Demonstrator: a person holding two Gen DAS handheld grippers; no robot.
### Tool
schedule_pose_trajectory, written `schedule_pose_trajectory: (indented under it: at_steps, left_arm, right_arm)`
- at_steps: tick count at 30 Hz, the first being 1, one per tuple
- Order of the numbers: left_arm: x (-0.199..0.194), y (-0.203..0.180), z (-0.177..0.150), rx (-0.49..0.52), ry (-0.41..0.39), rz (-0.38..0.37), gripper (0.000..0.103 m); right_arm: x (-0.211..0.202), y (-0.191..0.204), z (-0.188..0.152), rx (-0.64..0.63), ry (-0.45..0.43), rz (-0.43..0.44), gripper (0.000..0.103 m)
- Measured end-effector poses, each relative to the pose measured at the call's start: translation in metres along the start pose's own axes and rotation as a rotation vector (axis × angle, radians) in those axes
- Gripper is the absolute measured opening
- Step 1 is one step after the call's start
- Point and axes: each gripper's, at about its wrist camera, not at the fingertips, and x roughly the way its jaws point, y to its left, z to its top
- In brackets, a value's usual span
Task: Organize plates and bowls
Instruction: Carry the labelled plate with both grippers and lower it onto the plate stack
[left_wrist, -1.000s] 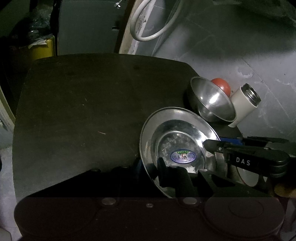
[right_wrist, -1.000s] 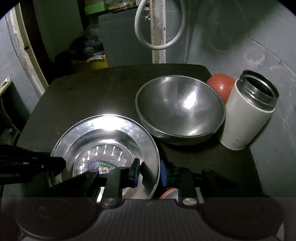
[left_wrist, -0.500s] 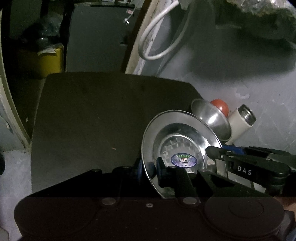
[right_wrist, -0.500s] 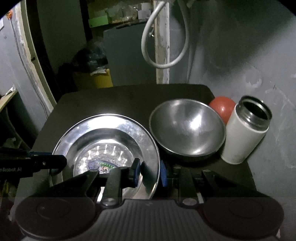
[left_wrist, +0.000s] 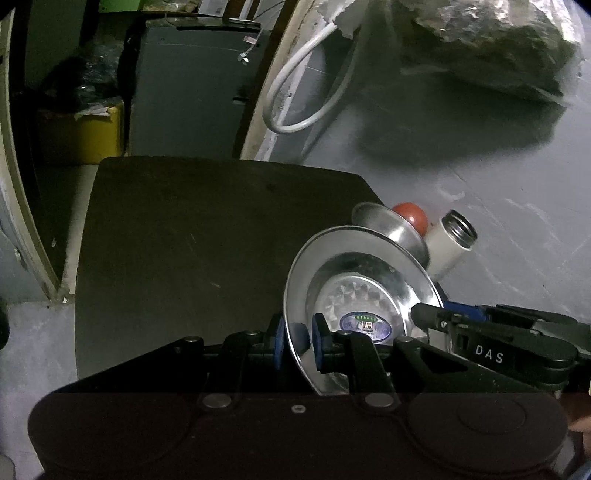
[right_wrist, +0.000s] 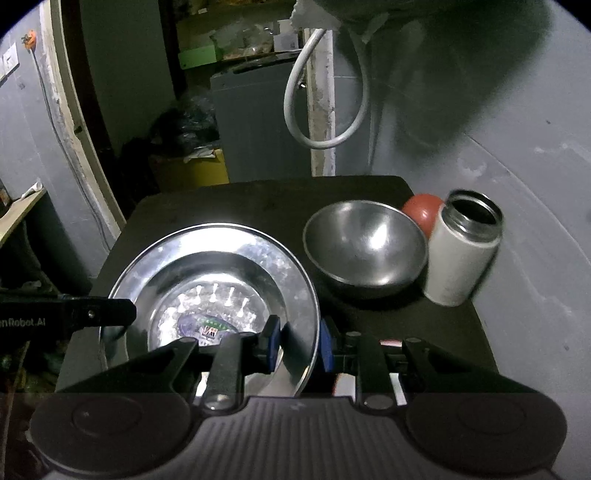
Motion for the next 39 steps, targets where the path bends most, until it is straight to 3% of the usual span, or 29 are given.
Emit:
schedule_pose_trajectory:
  at_steps: [18,39]
  left_arm:
    - [-0.031,-0.021,-0.044,0.042,0.077,-0.012,0.017]
    - [-0.034,-0.023,-0.075,0.069,0.189,0.038,0.017]
  right_arm:
    - [-0.049,-0.009,-0.061,0.11,0.031,0.033,0.026]
    - [-0.063,-0.004,-0.107,0.16,0.109,0.075,0.026]
